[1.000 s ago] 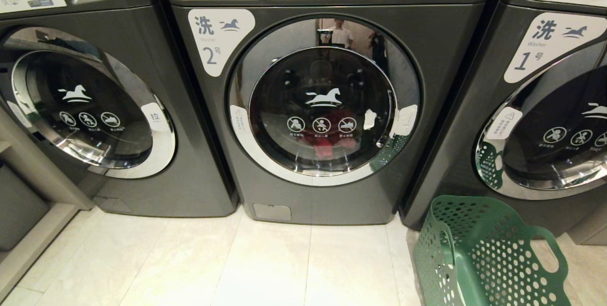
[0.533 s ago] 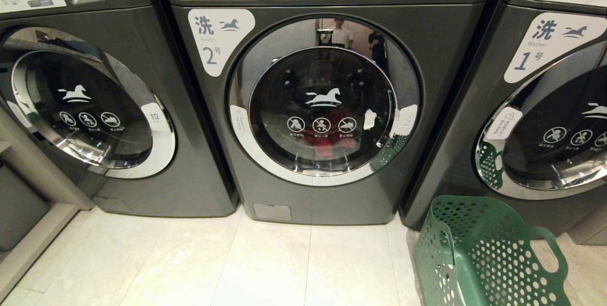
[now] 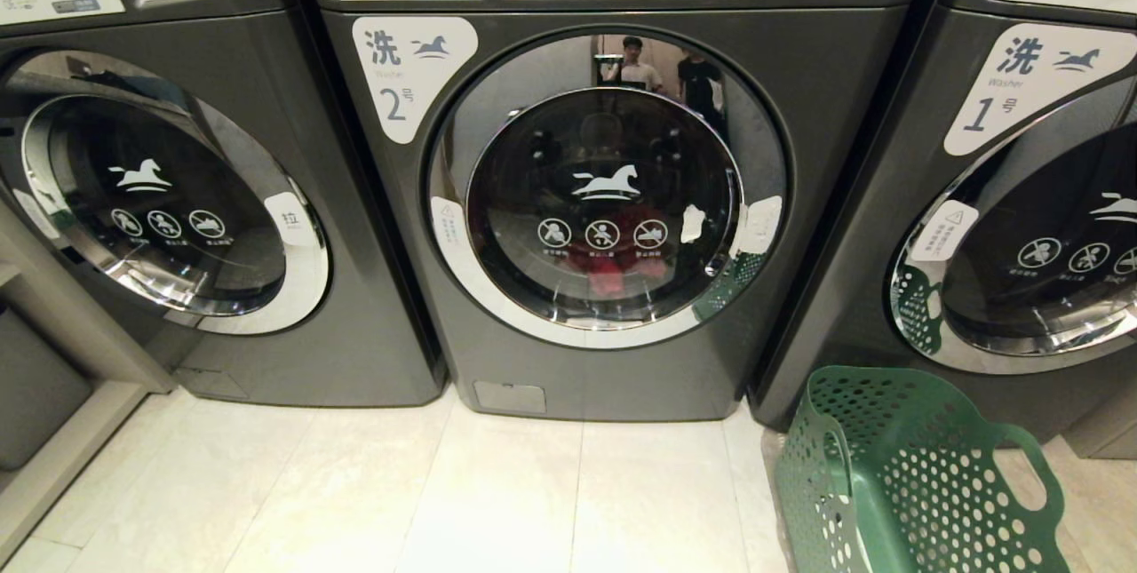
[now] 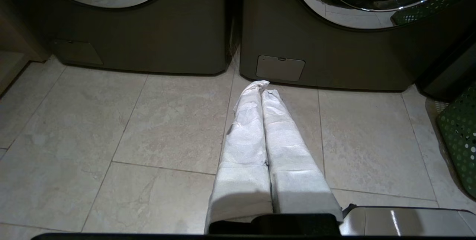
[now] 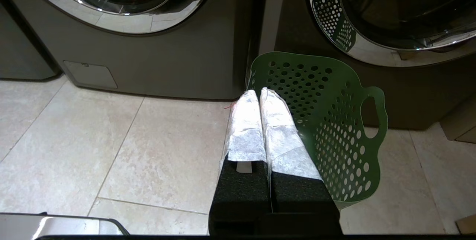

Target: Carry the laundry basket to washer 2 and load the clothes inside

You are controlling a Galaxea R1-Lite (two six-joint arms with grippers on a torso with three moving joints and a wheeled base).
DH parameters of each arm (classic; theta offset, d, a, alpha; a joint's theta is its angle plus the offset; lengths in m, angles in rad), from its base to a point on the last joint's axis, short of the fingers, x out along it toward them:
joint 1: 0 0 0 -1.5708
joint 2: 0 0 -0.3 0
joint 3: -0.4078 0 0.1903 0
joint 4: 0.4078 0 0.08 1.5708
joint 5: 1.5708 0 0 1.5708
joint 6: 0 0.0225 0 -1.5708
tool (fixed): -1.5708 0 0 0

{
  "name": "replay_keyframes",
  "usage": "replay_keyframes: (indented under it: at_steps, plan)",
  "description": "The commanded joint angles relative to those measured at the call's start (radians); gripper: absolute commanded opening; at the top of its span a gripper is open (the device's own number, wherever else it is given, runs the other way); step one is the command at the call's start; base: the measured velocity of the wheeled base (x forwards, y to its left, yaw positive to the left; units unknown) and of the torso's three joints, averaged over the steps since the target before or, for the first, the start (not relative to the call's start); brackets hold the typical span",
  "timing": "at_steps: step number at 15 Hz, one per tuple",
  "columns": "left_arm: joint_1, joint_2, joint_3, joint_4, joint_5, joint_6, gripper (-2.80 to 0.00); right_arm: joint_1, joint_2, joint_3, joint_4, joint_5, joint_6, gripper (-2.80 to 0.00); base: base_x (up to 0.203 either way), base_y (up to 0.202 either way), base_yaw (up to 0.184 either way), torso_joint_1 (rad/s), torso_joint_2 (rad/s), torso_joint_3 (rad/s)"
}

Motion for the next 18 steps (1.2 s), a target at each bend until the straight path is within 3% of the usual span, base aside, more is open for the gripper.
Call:
replay_keyframes:
  at_steps: [1,18]
  plan:
    - [0.0,0.0,0.0,0.0,0.002,-0.014,-2.8,0.0,0.0,0.001,0.001,0.004,-0.01,-2.8,0.0,0.0,0.0,0.0,0.0,0.0]
    - [0.0,0.0,0.0,0.001,0.002,-0.014,-2.8,0.0,0.0,0.001,0.001,0.001,-0.003,-2.8,0.0,0.0,0.0,0.0,0.0,0.0]
